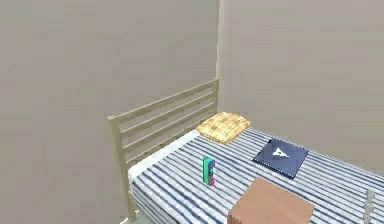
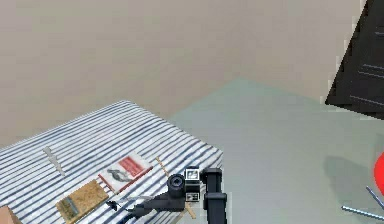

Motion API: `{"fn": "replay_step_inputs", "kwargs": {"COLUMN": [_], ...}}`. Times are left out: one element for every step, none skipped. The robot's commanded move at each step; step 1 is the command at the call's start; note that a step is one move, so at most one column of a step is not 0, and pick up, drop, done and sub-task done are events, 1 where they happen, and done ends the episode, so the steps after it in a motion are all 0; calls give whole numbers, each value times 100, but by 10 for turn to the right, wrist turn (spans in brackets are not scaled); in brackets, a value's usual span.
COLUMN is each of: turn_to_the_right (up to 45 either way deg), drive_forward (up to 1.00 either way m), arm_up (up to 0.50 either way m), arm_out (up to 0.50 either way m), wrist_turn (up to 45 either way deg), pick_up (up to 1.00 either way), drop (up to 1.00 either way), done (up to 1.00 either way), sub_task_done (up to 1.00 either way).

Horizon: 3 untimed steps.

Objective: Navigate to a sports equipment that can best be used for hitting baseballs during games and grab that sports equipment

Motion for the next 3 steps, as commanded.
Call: {"fn": "replay_step_inputs", "kwargs": {"turn_to_the_right": [0,0,0], "drive_forward": [0,0,0], "arm_up": [0,0,0], "arm_out": [0,0,0], "wrist_turn": [450,450,120], "pick_up": [0,0,0], "drop": [0,0,0], "done": [0,0,0], "sub_task_done": [0,0,0]}}
